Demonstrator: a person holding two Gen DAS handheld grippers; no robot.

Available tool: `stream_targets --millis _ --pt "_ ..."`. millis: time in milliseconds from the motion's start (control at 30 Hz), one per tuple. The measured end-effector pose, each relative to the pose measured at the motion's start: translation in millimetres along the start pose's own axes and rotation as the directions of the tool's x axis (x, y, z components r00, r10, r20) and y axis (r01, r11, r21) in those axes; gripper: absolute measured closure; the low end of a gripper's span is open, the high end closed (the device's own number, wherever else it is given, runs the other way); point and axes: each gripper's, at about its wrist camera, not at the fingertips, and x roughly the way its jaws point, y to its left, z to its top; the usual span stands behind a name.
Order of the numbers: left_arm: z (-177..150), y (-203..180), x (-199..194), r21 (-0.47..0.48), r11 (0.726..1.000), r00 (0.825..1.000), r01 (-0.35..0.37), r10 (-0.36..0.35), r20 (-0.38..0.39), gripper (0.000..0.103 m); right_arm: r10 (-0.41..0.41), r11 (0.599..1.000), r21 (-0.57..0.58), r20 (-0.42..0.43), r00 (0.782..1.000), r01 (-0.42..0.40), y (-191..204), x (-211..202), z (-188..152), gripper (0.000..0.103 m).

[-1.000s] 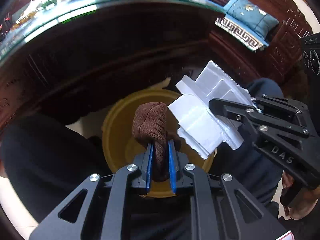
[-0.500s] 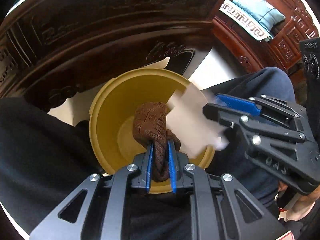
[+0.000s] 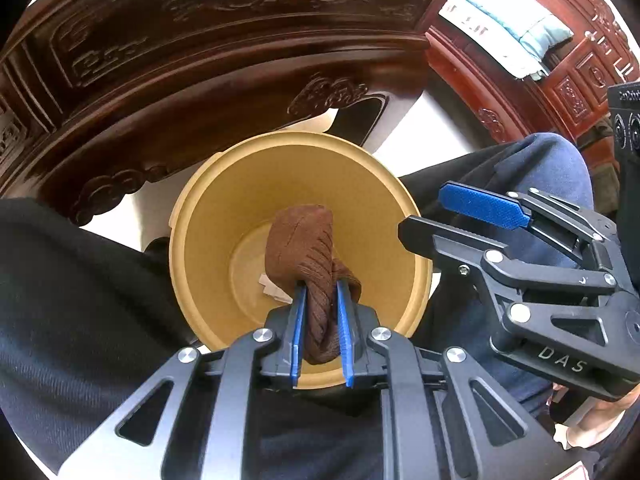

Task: Collect trash
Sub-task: 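Open the right gripper over the bin while the left gripper releases the sock into it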

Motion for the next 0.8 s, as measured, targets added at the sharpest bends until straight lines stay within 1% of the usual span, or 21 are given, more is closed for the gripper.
stream_targets --millis 167,200,233,300,367,500,633,700,800 --pt "0.8 -6.3 3.3 0.021 1.000 1.000 -0.008 0.008 -0.009 0.087 0.001 1.000 0.001 0.000 1.000 -0.001 -1.4 -0.7 0.1 0.055" --pt "0.7 -7.5 3.6 0.027 1.000 1.000 -0.010 0.010 -0.011 0.086 0.001 1.000 0.003 0.000 1.000 -0.001 -0.8 -0.3 0.0 0.055" --pt "0.6 -7.9 3.9 0.028 1.000 1.000 -0.013 0.013 -0.011 0.082 0.001 1.000 0.005 0.002 1.000 -0.001 -1.3 -0.6 0.2 0.054" --pt "0.1 -10.0 3.7 0.037 0.999 1.000 -0.024 0.025 -0.009 0.081 0.002 1.000 0.010 0.005 1.000 -0.002 -1.9 -0.9 0.4 0.047" --pt "-0.3 -11.6 3.5 0.047 0.998 1.000 -0.029 0.029 -0.005 0.078 0.001 1.000 0.010 0.006 1.000 -0.001 -1.9 -0.9 0.3 0.047" --pt "-0.4 -13.4 4.6 0.055 0.998 1.000 -0.022 0.023 -0.009 0.077 0.002 1.000 0.010 0.006 1.000 -0.002 -2.3 -1.1 0.6 0.047" --pt "-1.2 -15.5 5.2 0.062 0.998 1.000 -0.025 0.025 -0.009 0.068 0.002 1.000 0.014 0.007 1.000 -0.002 -3.6 -0.2 0.8 0.047" --pt "-1.5 -16.3 5.3 0.069 0.997 1.000 -0.024 0.025 -0.009 0.067 0.002 1.000 0.018 0.003 1.000 -0.002 -4.3 1.0 0.4 0.047" --pt "-1.1 -16.2 4.9 0.066 0.998 1.000 -0.018 0.018 -0.009 0.060 0.003 1.000 0.022 0.002 1.000 -0.003 -5.3 1.7 -0.3 0.047"
